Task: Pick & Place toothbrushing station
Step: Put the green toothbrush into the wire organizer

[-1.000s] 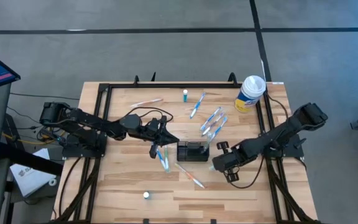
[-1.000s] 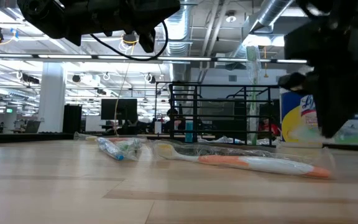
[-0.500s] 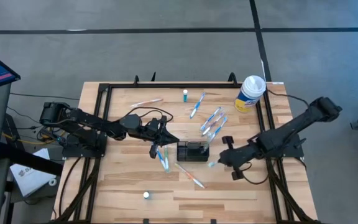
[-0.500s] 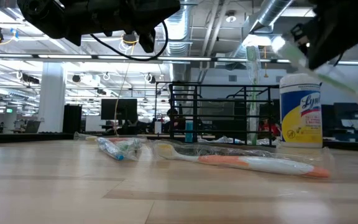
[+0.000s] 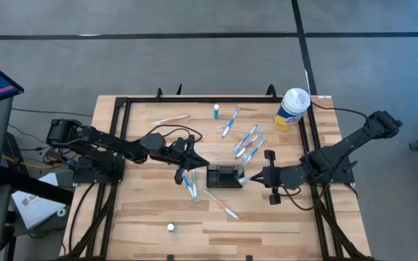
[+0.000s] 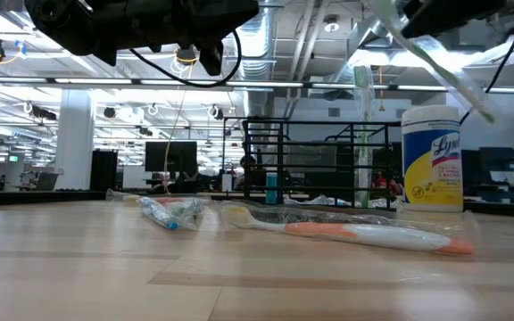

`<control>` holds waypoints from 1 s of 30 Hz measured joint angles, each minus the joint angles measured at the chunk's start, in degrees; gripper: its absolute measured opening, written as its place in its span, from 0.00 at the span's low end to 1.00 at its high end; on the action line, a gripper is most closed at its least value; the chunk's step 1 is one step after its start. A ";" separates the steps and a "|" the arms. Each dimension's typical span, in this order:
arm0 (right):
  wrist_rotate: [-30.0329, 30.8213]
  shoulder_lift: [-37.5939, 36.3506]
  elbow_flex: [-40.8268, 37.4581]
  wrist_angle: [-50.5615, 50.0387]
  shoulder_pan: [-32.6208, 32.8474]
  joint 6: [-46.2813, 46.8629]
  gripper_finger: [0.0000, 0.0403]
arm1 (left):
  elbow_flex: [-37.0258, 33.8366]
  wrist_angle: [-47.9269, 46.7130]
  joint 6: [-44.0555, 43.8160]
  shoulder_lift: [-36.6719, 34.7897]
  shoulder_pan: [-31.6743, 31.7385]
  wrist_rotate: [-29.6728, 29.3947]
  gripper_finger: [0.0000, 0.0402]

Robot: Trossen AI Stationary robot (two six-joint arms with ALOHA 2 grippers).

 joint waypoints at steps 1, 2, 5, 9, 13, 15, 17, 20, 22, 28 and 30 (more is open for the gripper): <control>1.35 0.01 0.00 0.36 0.00 0.00 0.00 | 0.00 -0.02 0.00 0.00 0.00 0.00 0.01; 2.49 0.01 0.00 0.83 0.00 0.03 0.00 | 0.00 0.00 0.00 0.00 -0.02 0.00 0.01; 4.30 0.01 0.00 4.16 0.00 0.27 0.00 | 0.00 0.00 0.00 0.00 0.00 0.00 0.01; 4.85 0.03 0.00 10.61 0.04 -2.03 0.00 | 0.00 0.00 0.00 0.00 -0.01 0.00 0.01; 5.63 0.03 0.00 13.81 0.00 -4.22 0.00 | 0.00 0.00 0.00 0.00 0.00 0.00 0.01; 5.68 0.03 -0.43 17.09 0.05 -5.50 0.00 | 0.00 0.00 0.00 0.00 -0.02 0.00 0.01; 5.69 0.00 -1.33 20.68 0.40 -7.79 0.00 | 0.00 0.00 0.00 0.00 -0.01 0.00 0.01; 5.68 -0.92 -2.57 23.74 0.48 -9.86 0.00 | 0.00 0.00 0.00 0.00 -0.02 0.00 0.01; 5.68 -1.49 -3.25 25.64 0.39 -10.43 0.00 | 0.00 0.00 0.00 0.00 -0.01 0.00 0.01; 5.70 -3.62 -7.91 36.88 0.24 -15.24 0.00 | 0.00 0.00 0.00 0.00 -0.02 0.00 0.01; 5.68 -4.24 -9.81 39.73 0.02 -16.22 0.00 | 0.00 0.02 0.00 0.00 -0.01 0.00 0.01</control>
